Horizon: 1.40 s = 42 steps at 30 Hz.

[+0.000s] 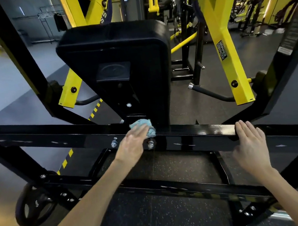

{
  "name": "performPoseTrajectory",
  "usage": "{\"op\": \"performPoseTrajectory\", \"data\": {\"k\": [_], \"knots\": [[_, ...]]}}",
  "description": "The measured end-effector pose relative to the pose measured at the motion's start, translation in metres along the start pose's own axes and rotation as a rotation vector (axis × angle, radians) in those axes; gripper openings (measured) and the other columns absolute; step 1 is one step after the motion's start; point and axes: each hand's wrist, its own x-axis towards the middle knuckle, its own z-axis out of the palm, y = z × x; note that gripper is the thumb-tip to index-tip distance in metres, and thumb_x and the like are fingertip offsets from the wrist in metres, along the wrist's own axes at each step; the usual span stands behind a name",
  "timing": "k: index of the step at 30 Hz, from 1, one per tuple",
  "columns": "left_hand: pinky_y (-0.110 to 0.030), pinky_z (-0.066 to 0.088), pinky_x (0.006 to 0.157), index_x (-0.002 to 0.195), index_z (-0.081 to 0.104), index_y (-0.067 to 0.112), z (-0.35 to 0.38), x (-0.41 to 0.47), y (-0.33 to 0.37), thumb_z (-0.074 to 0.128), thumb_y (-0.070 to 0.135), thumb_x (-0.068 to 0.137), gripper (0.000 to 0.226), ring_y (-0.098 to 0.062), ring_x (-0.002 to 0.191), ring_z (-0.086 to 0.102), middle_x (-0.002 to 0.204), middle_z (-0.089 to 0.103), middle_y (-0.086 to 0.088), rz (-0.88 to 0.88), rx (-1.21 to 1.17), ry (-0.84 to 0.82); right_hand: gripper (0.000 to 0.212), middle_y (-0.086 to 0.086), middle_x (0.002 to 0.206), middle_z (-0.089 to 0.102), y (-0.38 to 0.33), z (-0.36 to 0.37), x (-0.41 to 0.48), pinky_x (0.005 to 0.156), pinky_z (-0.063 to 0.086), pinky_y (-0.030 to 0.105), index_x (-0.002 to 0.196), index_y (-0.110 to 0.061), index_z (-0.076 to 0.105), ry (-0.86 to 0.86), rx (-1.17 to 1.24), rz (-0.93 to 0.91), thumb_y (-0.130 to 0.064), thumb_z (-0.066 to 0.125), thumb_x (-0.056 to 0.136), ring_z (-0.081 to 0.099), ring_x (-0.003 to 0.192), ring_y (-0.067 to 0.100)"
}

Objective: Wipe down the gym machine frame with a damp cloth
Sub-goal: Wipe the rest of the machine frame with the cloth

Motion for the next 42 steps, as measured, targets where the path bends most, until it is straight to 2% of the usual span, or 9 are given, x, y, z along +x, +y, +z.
{"op": "performPoseTrajectory", "data": {"k": [5, 10, 15, 19, 22, 26, 31, 36, 42], "knots": [[-0.035, 0.062, 0.071, 0.123, 0.067, 0.006, -0.017, -0.012, -0.056, 0.083, -0.007, 0.071, 0.056, -0.025, 0.110, 0.068, 0.119, 0.071, -0.005, -0.002, -0.028, 0.058, 0.085, 0.032, 0.138, 0.049, -0.017, -0.006, -0.001, 0.105, 0.030, 0.061, 0.133, 0.015, 0.047, -0.027, -0.041, 0.115, 0.001, 0.082, 0.057, 0.040, 0.133, 0.049], [-0.041, 0.055, 0.089, 0.129, 0.063, 0.005, -0.031, -0.009, -0.055, 0.060, 0.004, 0.096, 0.033, -0.031, 0.114, 0.065, 0.124, 0.067, -0.013, -0.088, -0.211, 0.040, 0.077, 0.034, 0.137, 0.046, -0.085, -0.020, -0.003, 0.104, 0.034, 0.058, 0.135, 0.014, 0.043, 0.011, 0.004, 0.145, 0.009, 0.070, 0.063, 0.040, 0.129, 0.050], [-0.037, 0.045, 0.077, 0.106, 0.068, 0.009, -0.060, -0.006, -0.047, 0.051, 0.019, 0.103, 0.019, -0.028, 0.084, 0.064, 0.083, 0.068, -0.006, -0.369, -0.681, 0.117, 0.058, 0.018, 0.126, 0.063, -0.207, -0.055, -0.008, 0.098, 0.043, 0.031, 0.141, -0.002, 0.049, -0.088, 0.527, 0.035, 0.007, 0.053, 0.084, 0.059, 0.117, 0.033], [-0.037, 0.054, 0.089, 0.107, 0.068, 0.016, -0.081, -0.015, -0.032, 0.046, 0.025, 0.106, 0.025, -0.015, 0.096, 0.069, 0.102, 0.074, -0.004, -0.508, -1.202, 0.034, 0.046, -0.012, 0.124, 0.064, -0.273, -0.073, -0.009, 0.094, 0.042, 0.011, 0.131, -0.019, 0.057, -0.277, 1.055, 0.074, 0.006, 0.053, 0.093, 0.059, 0.115, -0.001], [-0.038, 0.056, 0.087, 0.105, 0.068, 0.019, -0.092, -0.026, -0.026, 0.046, 0.026, 0.105, 0.024, -0.019, 0.095, 0.071, 0.099, 0.076, -0.003, -0.508, -1.384, 0.046, 0.028, -0.002, 0.112, 0.073, -0.290, -0.074, -0.011, 0.096, 0.051, 0.028, 0.120, -0.022, 0.062, -0.443, 1.473, 0.194, -0.011, 0.061, 0.094, 0.066, 0.109, 0.012], [-0.028, 0.056, 0.072, 0.113, 0.067, 0.010, -0.098, -0.038, -0.033, 0.044, 0.033, 0.104, 0.034, -0.018, 0.093, 0.072, 0.102, 0.076, -0.006, -0.570, -1.526, -0.037, 0.042, 0.013, 0.113, 0.071, -0.295, -0.064, -0.014, 0.104, 0.045, 0.054, 0.125, -0.003, 0.061, -0.458, 1.612, 0.252, -0.020, 0.065, 0.086, 0.068, 0.101, 0.024], [-0.039, 0.055, 0.093, 0.107, 0.070, 0.012, -0.106, -0.044, -0.046, 0.043, 0.039, 0.104, 0.038, -0.019, 0.098, 0.072, 0.101, 0.076, -0.004, -0.702, -1.501, -0.069, 0.027, 0.017, 0.108, 0.072, -0.301, -0.050, -0.005, 0.095, 0.052, 0.052, 0.115, 0.002, 0.064, -0.406, 1.566, 0.348, -0.011, 0.064, 0.091, 0.066, 0.108, 0.035], [-0.038, 0.053, 0.095, 0.119, 0.065, 0.025, -0.124, -0.046, -0.065, 0.061, 0.060, 0.083, 0.051, -0.014, 0.103, 0.069, 0.110, 0.073, 0.002, -0.694, -1.361, -0.051, 0.018, 0.012, 0.101, 0.075, -0.318, -0.051, 0.007, 0.075, 0.060, 0.034, 0.109, -0.004, 0.066, -0.412, 1.557, 0.321, -0.015, 0.063, 0.094, 0.072, 0.096, 0.029], [-0.036, 0.059, 0.083, 0.118, 0.063, 0.036, -0.147, -0.050, -0.093, 0.077, 0.026, 0.086, 0.037, -0.019, 0.090, 0.071, 0.113, 0.065, 0.001, -0.479, -0.986, -0.073, 0.023, 0.016, 0.097, 0.074, -0.338, -0.058, 0.027, 0.080, 0.058, 0.040, 0.107, -0.002, 0.067, -0.456, 1.590, 0.217, -0.020, 0.059, 0.097, 0.072, 0.089, 0.029]]}}
